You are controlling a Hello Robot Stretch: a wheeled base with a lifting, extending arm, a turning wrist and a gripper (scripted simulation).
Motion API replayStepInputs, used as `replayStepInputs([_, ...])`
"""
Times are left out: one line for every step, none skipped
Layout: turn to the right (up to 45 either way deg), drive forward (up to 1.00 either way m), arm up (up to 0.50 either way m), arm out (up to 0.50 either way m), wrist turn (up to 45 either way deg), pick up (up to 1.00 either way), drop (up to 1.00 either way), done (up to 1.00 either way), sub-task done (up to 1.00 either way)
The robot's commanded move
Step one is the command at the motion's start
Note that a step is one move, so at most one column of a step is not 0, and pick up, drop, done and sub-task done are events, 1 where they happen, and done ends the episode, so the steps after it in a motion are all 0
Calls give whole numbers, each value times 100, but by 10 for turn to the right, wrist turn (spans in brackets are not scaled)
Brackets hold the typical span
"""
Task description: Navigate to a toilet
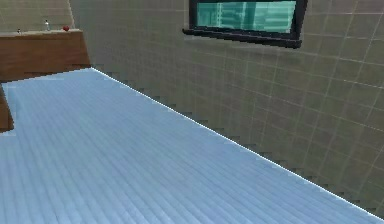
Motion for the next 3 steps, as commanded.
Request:
replayStepInputs([-450,0,0,0,0,0,0,0,0])
replayStepInputs([-360,0,0,0,0,0,0,0,0])
replayStepInputs([0,55,0,0,0,0,0,0,0])
